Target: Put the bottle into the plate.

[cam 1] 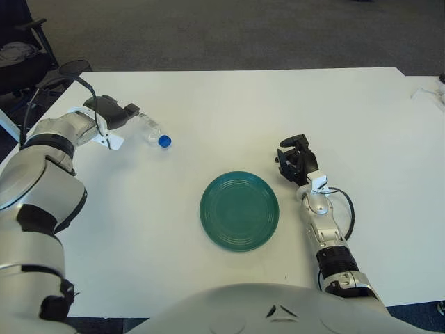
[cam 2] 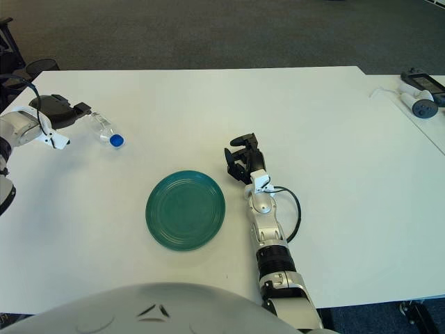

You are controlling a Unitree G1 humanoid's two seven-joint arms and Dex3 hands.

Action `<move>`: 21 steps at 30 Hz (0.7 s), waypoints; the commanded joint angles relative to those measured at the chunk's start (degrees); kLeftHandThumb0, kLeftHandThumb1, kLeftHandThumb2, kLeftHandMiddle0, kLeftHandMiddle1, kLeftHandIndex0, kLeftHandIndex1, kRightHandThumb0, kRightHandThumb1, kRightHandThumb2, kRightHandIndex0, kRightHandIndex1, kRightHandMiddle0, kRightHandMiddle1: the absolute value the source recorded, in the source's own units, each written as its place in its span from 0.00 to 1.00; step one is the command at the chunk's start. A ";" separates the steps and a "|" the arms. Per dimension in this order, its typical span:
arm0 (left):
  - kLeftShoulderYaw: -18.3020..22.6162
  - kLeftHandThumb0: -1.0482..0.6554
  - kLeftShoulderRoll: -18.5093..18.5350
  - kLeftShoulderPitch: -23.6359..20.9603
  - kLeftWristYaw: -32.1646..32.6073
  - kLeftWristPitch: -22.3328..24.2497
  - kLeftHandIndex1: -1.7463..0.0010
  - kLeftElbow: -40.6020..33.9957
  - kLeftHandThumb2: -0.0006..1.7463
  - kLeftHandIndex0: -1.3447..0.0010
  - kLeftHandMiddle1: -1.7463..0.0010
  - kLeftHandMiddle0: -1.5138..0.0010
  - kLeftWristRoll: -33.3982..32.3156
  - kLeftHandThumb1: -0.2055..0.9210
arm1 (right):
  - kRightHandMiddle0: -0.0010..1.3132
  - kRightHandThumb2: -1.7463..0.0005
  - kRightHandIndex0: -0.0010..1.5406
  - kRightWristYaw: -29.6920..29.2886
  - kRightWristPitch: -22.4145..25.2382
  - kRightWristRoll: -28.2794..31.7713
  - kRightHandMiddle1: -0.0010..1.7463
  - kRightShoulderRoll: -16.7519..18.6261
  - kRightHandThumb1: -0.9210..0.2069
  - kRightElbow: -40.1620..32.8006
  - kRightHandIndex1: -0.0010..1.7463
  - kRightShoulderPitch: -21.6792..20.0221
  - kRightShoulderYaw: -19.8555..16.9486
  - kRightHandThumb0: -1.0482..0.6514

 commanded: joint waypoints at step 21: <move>1.75 0.20 0.15 -0.52 1.98 -1.40 0.53 -0.13 0.27 1.00 0.71 0.81 -2.85 0.83 | 0.14 0.66 0.25 0.44 3.49 0.25 1.00 0.19 0.09 4.22 0.84 2.62 -0.06 0.61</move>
